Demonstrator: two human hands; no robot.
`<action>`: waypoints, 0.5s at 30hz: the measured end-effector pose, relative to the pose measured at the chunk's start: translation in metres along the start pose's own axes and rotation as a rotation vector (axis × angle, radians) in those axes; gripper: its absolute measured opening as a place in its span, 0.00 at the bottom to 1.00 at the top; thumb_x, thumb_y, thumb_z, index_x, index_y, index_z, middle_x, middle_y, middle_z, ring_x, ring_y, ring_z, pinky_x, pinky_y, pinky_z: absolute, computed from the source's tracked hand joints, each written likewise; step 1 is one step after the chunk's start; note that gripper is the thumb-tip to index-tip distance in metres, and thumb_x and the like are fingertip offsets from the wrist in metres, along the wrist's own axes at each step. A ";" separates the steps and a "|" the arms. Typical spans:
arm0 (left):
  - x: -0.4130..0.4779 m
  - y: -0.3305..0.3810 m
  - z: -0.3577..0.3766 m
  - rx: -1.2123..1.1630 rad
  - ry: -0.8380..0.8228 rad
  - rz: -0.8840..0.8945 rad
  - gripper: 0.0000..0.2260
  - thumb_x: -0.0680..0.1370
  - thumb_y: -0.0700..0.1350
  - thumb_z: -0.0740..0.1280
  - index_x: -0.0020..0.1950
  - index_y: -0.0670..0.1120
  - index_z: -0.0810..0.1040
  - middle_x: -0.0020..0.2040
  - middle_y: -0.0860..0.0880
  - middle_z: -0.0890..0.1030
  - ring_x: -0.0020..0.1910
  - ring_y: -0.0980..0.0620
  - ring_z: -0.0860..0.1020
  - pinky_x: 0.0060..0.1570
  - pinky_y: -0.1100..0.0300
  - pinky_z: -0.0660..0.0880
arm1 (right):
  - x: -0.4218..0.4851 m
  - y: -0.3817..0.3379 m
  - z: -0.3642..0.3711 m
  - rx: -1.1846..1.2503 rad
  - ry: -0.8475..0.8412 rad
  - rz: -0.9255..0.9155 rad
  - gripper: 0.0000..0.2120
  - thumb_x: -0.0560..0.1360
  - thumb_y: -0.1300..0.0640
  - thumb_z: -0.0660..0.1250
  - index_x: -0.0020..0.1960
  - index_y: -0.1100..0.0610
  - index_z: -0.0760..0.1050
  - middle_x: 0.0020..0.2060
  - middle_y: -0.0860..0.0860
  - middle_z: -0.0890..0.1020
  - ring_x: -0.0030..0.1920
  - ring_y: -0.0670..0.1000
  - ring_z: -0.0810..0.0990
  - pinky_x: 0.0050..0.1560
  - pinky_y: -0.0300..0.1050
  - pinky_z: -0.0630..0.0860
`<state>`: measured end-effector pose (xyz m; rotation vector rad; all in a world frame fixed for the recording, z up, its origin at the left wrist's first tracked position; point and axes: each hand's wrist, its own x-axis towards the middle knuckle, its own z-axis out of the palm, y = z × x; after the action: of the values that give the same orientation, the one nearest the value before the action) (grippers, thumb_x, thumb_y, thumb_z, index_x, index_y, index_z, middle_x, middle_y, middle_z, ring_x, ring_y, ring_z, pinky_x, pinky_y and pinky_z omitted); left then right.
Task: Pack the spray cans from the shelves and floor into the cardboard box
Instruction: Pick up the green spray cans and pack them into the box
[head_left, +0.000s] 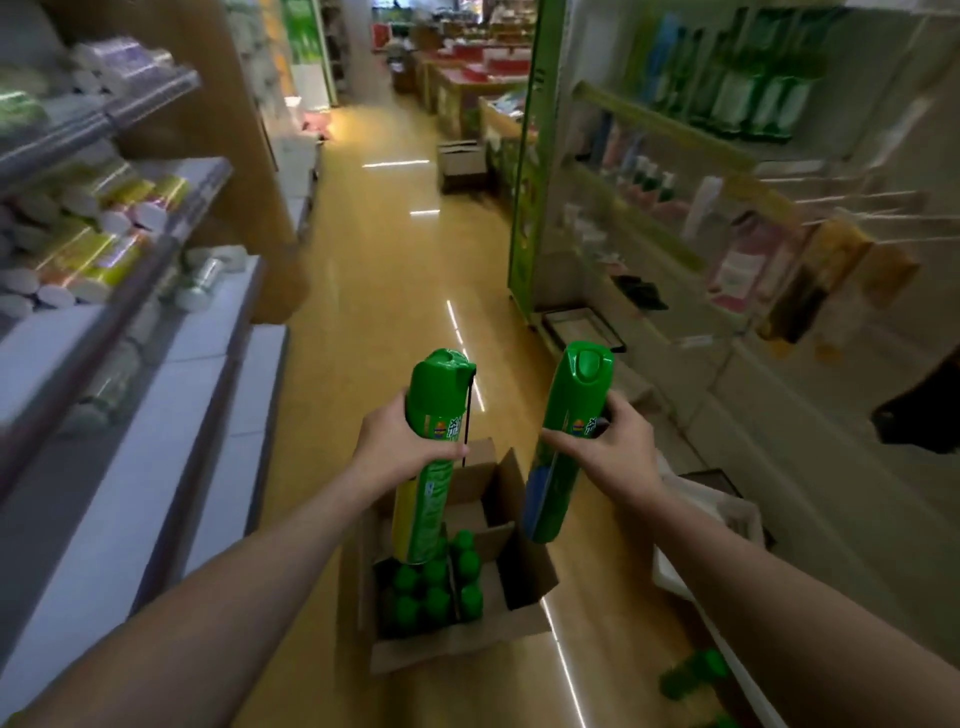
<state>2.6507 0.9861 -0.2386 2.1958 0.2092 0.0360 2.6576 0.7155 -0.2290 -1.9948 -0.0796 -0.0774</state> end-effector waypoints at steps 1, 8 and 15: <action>0.008 -0.010 0.001 -0.007 0.010 -0.029 0.38 0.55 0.60 0.84 0.61 0.53 0.75 0.53 0.55 0.81 0.52 0.53 0.80 0.54 0.51 0.80 | 0.011 0.005 0.008 -0.005 -0.022 0.005 0.30 0.67 0.51 0.81 0.64 0.52 0.73 0.54 0.43 0.80 0.56 0.45 0.80 0.48 0.38 0.79; 0.071 -0.058 0.026 -0.103 0.124 -0.224 0.43 0.55 0.65 0.82 0.65 0.51 0.73 0.56 0.53 0.81 0.55 0.51 0.80 0.55 0.49 0.80 | 0.106 0.053 0.057 -0.001 -0.201 0.033 0.34 0.63 0.51 0.83 0.62 0.46 0.69 0.52 0.43 0.80 0.54 0.46 0.81 0.48 0.42 0.81; 0.112 -0.098 0.047 -0.303 0.231 -0.385 0.39 0.65 0.48 0.83 0.71 0.48 0.67 0.61 0.50 0.78 0.60 0.48 0.78 0.57 0.51 0.76 | 0.172 0.109 0.096 0.017 -0.315 0.142 0.37 0.64 0.54 0.84 0.67 0.50 0.70 0.54 0.41 0.79 0.53 0.42 0.79 0.48 0.34 0.76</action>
<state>2.7526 1.0240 -0.3511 1.8167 0.7069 0.0998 2.8403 0.7613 -0.3514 -1.9750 -0.1398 0.3287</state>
